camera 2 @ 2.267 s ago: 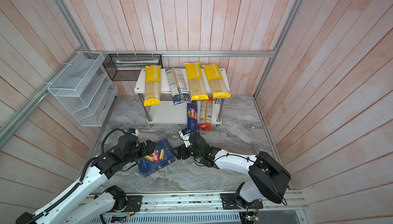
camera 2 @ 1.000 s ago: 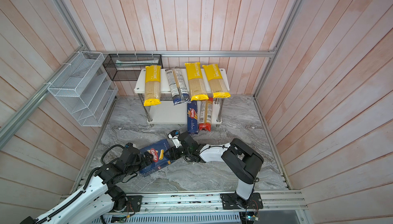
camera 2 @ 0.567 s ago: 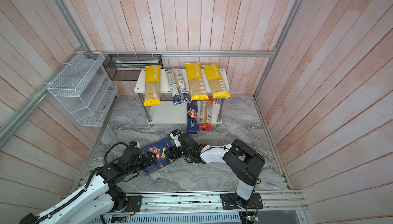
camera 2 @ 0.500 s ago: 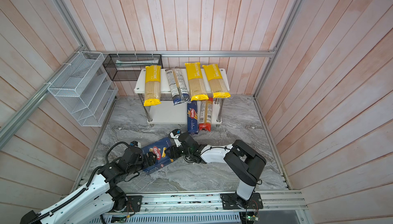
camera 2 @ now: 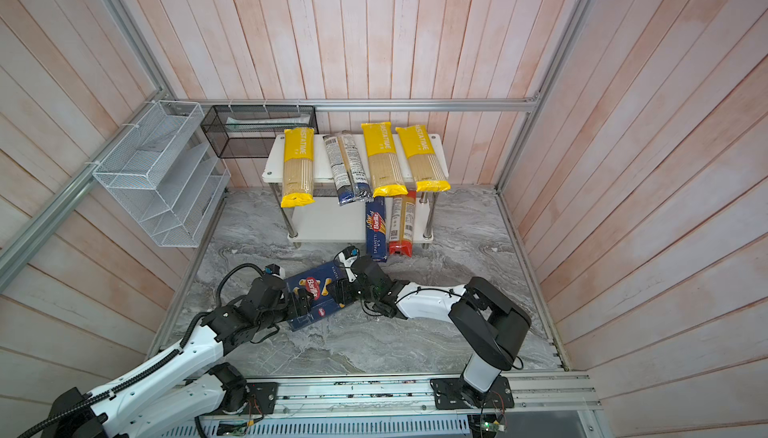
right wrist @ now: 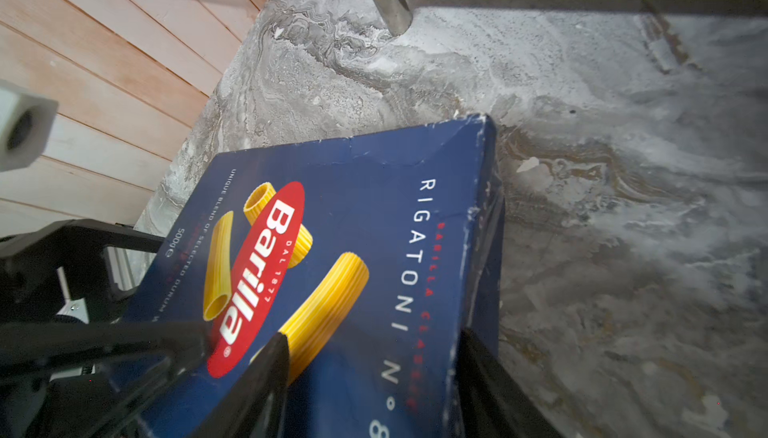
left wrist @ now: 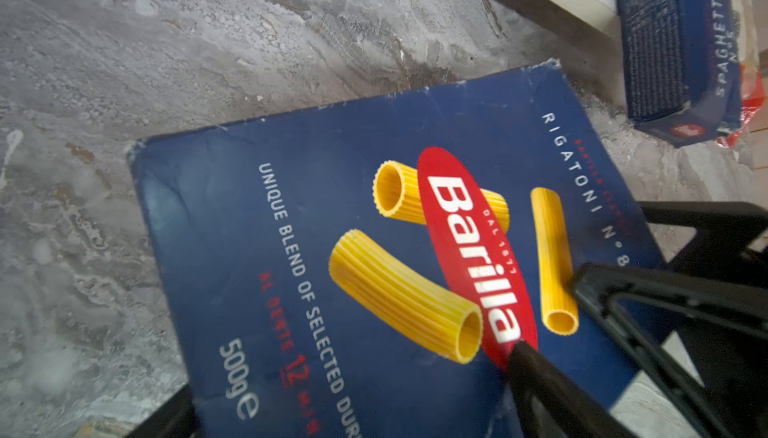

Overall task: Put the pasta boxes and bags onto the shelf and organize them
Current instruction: 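Lift the rigatoni box with both grippers and carry it toward the lower shelf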

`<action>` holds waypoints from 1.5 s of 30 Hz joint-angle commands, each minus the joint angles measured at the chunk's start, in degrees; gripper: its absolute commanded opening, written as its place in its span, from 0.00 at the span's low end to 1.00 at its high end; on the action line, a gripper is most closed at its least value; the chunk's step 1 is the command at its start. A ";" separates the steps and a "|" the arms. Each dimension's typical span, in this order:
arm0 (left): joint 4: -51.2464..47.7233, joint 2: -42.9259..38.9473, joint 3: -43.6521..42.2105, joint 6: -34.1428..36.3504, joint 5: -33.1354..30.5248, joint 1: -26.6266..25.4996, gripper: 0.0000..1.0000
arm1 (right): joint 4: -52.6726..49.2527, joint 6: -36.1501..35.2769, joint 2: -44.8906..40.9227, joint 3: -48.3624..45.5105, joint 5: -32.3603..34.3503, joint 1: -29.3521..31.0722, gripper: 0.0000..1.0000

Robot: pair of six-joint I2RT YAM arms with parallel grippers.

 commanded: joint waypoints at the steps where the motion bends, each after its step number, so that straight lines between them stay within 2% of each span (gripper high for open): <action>1: 17.84 0.12 6.04 5.07 6.41 -1.61 1.00 | 7.30 -0.68 -3.21 3.18 -8.20 2.50 0.62; 17: 23.51 4.38 8.32 9.25 6.64 -1.65 0.99 | 6.09 -2.39 -5.17 6.68 -4.54 1.53 0.62; 27: 24.95 7.18 10.31 12.87 4.49 -1.57 1.00 | 7.46 -2.63 -5.27 7.74 -3.69 0.26 0.62; 45: 29.14 17.28 16.95 17.23 5.76 0.03 1.00 | 7.76 -3.20 -4.82 10.07 -2.39 -2.16 0.62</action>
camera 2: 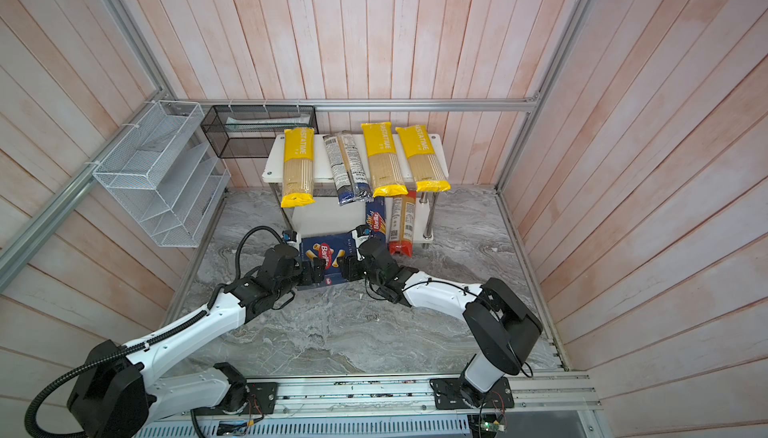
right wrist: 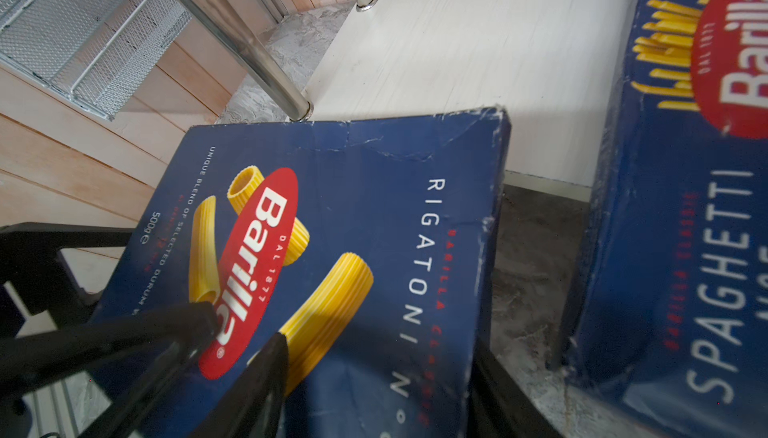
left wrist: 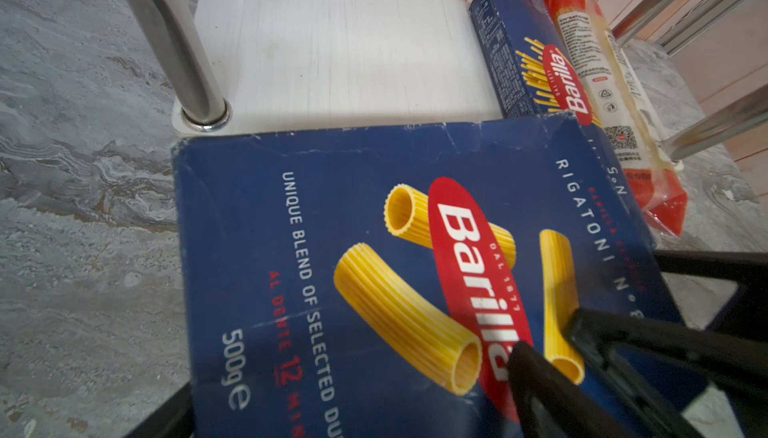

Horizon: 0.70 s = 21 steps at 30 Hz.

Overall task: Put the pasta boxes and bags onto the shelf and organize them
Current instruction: 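Lift the rigatoni box with both grippers and carry it toward the lower shelf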

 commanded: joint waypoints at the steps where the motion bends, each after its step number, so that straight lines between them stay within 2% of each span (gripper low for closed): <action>1: 14.41 0.85 4.98 2.10 11.45 -1.84 1.00 | 11.21 -1.60 -1.71 4.98 -10.82 2.69 0.62; 21: 18.56 8.49 10.32 4.33 15.61 3.64 1.00 | 11.44 -1.17 2.98 9.65 -13.44 -0.73 0.62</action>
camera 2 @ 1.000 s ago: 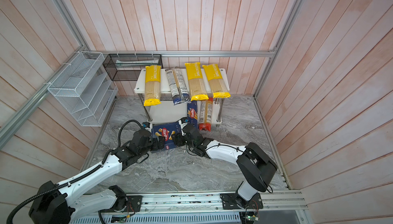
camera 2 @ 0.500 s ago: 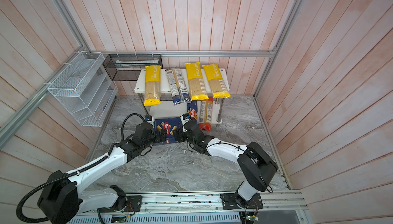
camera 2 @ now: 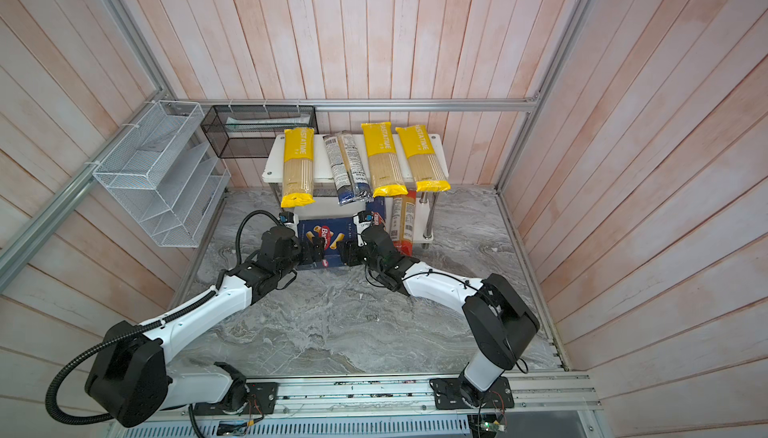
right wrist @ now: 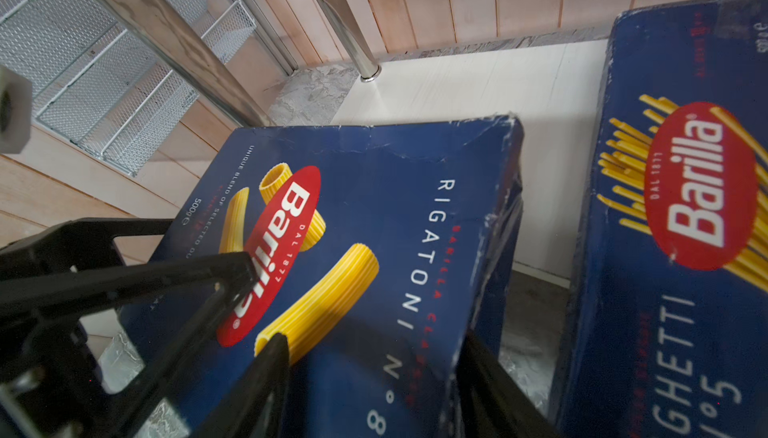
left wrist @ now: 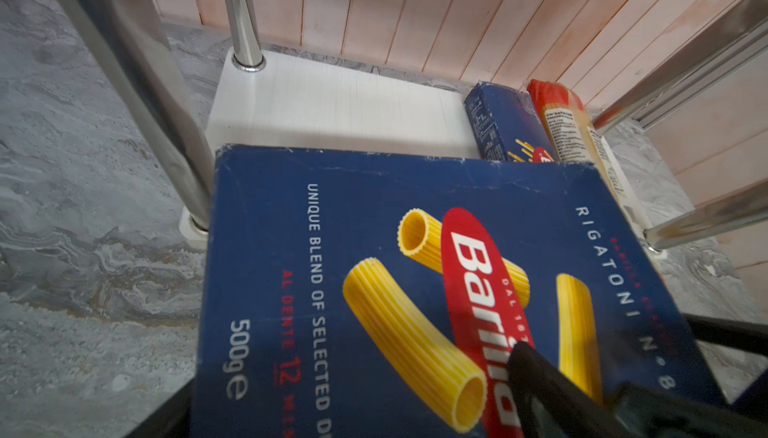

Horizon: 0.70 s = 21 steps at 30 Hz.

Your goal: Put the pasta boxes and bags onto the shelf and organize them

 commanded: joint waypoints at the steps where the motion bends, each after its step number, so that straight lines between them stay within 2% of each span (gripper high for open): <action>1: 11.06 1.85 4.33 2.00 13.29 -2.03 1.00 | 10.20 0.21 0.92 4.23 -12.10 2.36 0.62; 11: 13.45 7.87 8.20 2.58 17.62 0.71 1.00 | 10.26 0.57 3.90 6.55 -13.64 0.11 0.62; 21: 12.33 13.66 13.53 5.70 16.49 2.40 1.00 | 11.60 0.72 8.19 9.43 -14.12 -2.37 0.63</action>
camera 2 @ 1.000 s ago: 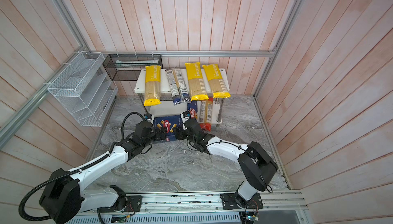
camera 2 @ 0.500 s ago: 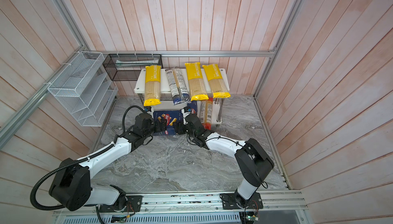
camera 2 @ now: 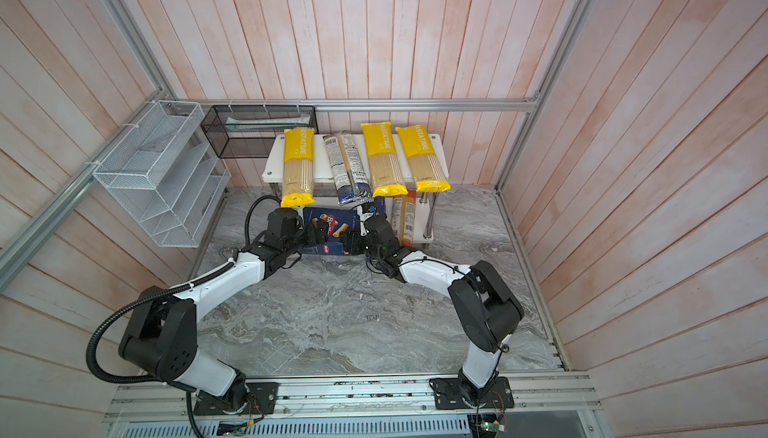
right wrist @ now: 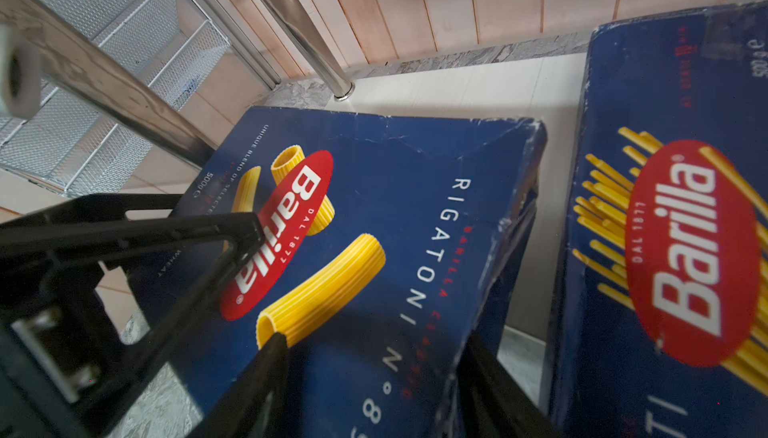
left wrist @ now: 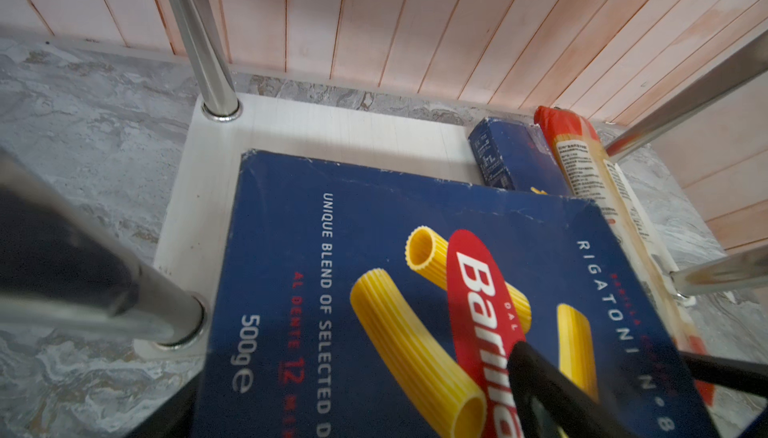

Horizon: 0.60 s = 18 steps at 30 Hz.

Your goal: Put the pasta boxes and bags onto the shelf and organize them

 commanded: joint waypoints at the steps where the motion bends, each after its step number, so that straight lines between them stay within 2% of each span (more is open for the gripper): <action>1: 7.82 1.33 3.91 1.53 10.11 -2.49 1.00 | 10.23 0.34 1.43 4.50 -10.80 2.13 0.63; 10: 2.21 7.20 8.63 3.04 7.23 -0.94 1.00 | 11.32 2.28 5.03 6.75 -11.42 -0.55 0.65; 15: 0.18 8.45 9.94 4.05 4.11 -0.89 1.00 | 11.08 2.79 4.38 6.30 -8.35 -0.89 0.67; 18: -4.32 9.58 13.09 3.68 1.42 -0.88 1.00 | 10.69 2.63 3.60 5.65 -7.17 -1.16 0.68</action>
